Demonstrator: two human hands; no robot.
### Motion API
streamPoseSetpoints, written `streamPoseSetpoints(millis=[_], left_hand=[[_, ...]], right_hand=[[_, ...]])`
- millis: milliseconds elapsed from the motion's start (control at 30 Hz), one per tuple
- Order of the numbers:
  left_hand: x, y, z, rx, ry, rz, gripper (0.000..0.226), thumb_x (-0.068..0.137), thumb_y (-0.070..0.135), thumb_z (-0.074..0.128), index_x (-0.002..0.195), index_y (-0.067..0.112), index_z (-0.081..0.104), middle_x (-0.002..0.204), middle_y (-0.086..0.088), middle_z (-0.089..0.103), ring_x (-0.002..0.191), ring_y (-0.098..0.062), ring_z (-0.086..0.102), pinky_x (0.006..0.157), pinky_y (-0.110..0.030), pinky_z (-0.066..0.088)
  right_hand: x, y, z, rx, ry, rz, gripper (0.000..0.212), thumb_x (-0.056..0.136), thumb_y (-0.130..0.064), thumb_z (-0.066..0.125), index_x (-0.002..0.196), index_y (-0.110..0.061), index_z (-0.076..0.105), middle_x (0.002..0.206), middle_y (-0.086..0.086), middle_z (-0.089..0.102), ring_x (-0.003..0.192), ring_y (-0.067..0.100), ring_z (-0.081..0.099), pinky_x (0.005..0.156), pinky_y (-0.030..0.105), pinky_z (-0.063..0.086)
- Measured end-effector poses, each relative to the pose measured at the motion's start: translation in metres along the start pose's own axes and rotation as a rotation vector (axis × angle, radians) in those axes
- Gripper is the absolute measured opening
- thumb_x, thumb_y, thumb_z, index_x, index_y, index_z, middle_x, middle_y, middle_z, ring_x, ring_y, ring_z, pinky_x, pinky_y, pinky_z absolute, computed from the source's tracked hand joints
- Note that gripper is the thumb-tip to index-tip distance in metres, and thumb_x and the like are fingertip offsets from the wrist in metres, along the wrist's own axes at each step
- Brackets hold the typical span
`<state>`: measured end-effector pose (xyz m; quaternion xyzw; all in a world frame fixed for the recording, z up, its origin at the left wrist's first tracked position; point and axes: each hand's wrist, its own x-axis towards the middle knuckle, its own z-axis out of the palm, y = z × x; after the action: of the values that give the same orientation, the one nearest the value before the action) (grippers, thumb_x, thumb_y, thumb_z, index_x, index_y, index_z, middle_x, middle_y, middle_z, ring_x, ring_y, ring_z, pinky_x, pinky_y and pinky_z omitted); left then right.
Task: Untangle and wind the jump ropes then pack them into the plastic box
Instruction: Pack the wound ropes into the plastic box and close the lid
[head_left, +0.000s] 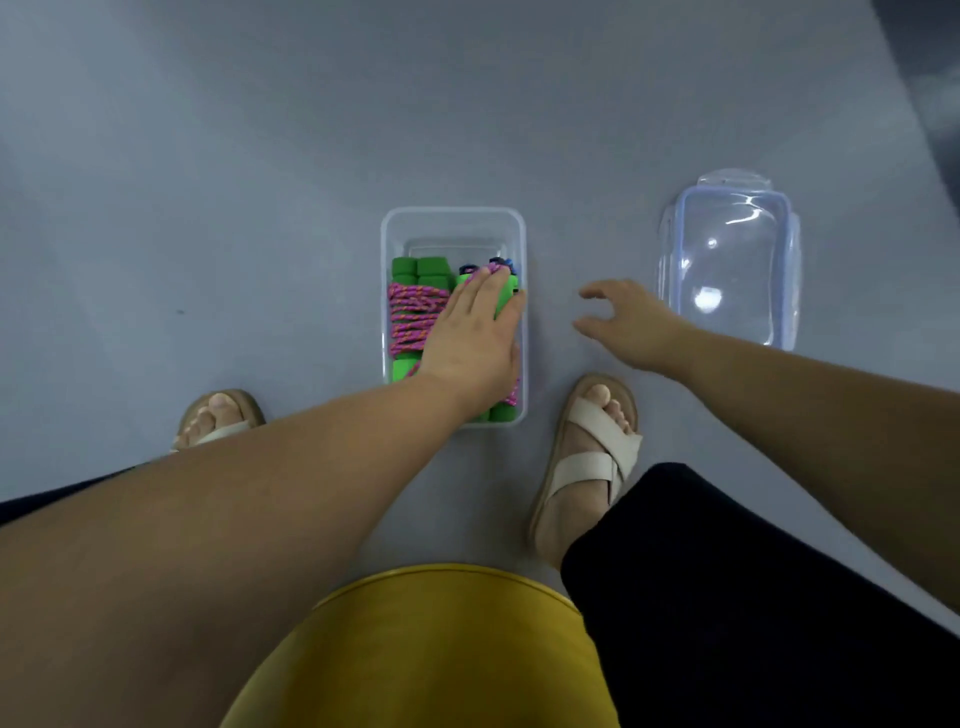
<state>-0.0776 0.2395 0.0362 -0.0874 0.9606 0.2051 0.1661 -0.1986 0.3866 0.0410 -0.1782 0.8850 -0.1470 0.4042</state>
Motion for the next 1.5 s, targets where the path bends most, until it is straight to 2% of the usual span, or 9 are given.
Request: streamPoseSetpoints(millis=[233, 500, 600, 667, 767, 967, 1100, 1267, 1500], left_hand=[[0.061, 0.084, 0.027, -0.172, -0.172, 0.065, 0.052, 0.093, 0.022, 0.045, 0.143, 0.014, 0.035, 0.15, -0.01, 0.027, 0.138, -0.026, 0.026, 0.111, -0.031, 0.021], [0.128, 0.149, 0.087, -0.591, -0.397, -0.415, 0.047, 0.091, 0.025, 0.052, 0.133, 0.007, 0.04, 0.136, -0.016, 0.043, 0.118, -0.031, 0.05, 0.086, -0.027, 0.039], [0.147, 0.151, 0.098, -0.79, -0.381, -0.536, 0.041, 0.09, 0.018, 0.049, 0.129, 0.006, 0.045, 0.127, -0.017, 0.052, 0.112, -0.034, 0.055, 0.091, -0.036, 0.048], [0.152, 0.152, 0.099, -0.953, -0.387, -0.606, 0.027, 0.09, 0.018, 0.052, 0.116, 0.008, 0.053, 0.108, -0.012, 0.056, 0.092, -0.029, 0.057, 0.075, -0.035, 0.053], [0.151, 0.149, 0.093, -1.079, -0.374, -0.71, 0.022, 0.092, 0.025, 0.054, 0.111, 0.013, 0.055, 0.091, -0.003, 0.051, 0.078, -0.02, 0.049, 0.064, -0.029, 0.046], [0.14, 0.119, 0.058, -1.23, -0.272, -0.673, 0.018, 0.094, 0.008, 0.053, 0.079, 0.011, 0.043, 0.074, -0.006, 0.054, 0.05, -0.016, 0.059, 0.049, -0.024, 0.053], [0.112, 0.095, 0.007, -1.374, -0.261, -0.597, 0.013, 0.094, 0.003, 0.05, 0.102, 0.012, 0.046, 0.08, -0.008, 0.064, 0.052, -0.015, 0.066, 0.052, -0.026, 0.057], [0.044, 0.032, -0.056, -1.421, -0.306, -0.514, 0.018, 0.093, 0.002, 0.05, 0.092, 0.02, 0.052, 0.069, -0.003, 0.071, 0.056, -0.015, 0.068, 0.054, -0.026, 0.057], [-0.022, -0.061, -0.079, -1.435, -0.013, -0.771, 0.004, 0.092, 0.015, 0.057, 0.09, 0.012, 0.06, 0.074, -0.002, 0.066, 0.054, -0.014, 0.063, 0.049, -0.024, 0.055]], right_hand=[[-0.015, 0.138, 0.014, 0.585, 0.515, 0.75, 0.056, 0.086, -0.02, 0.058, 0.138, -0.011, 0.039, 0.14, 0.016, 0.036, 0.12, 0.032, 0.047, 0.101, 0.037, 0.041], [0.01, 0.203, 0.029, 0.909, 0.717, 0.96, 0.081, 0.082, -0.033, 0.066, 0.147, -0.016, 0.02, 0.151, 0.006, 0.018, 0.128, 0.026, 0.04, 0.105, 0.036, 0.035], [0.019, 0.207, 0.029, 0.876, 0.73, 0.901, 0.073, 0.079, -0.032, 0.068, 0.14, -0.012, 0.035, 0.141, 0.005, 0.029, 0.112, 0.023, 0.047, 0.103, 0.037, 0.04], [0.021, 0.208, 0.029, 0.917, 0.726, 0.86, 0.064, 0.078, -0.024, 0.071, 0.133, -0.011, 0.042, 0.127, 0.006, 0.042, 0.097, 0.019, 0.05, 0.096, 0.031, 0.045], [0.016, 0.205, 0.031, 1.059, 0.711, 0.813, 0.053, 0.075, -0.018, 0.074, 0.12, -0.011, 0.046, 0.096, 0.002, 0.054, 0.075, 0.014, 0.054, 0.068, 0.024, 0.049], [-0.012, 0.176, 0.027, 1.452, 0.398, 0.627, 0.006, 0.088, -0.005, 0.06, 0.088, -0.007, 0.055, 0.085, 0.009, 0.058, 0.058, 0.008, 0.063, 0.06, 0.017, 0.055], [-0.025, 0.136, 0.018, 1.471, 0.265, 0.614, 0.029, 0.093, -0.023, 0.056, 0.116, -0.006, 0.05, 0.098, 0.01, 0.059, 0.078, 0.02, 0.063, 0.073, 0.033, 0.057], [-0.024, 0.063, -0.03, 1.358, 0.256, 0.491, 0.011, 0.094, -0.023, 0.054, 0.091, -0.012, 0.052, 0.082, 0.004, 0.058, 0.057, 0.014, 0.059, 0.047, 0.023, 0.052], [-0.022, -0.061, -0.042, 0.964, -0.072, 0.207, 0.017, 0.092, -0.011, 0.055, 0.078, -0.016, 0.048, 0.078, 0.003, 0.059, 0.068, 0.015, 0.058, 0.063, 0.028, 0.051]])
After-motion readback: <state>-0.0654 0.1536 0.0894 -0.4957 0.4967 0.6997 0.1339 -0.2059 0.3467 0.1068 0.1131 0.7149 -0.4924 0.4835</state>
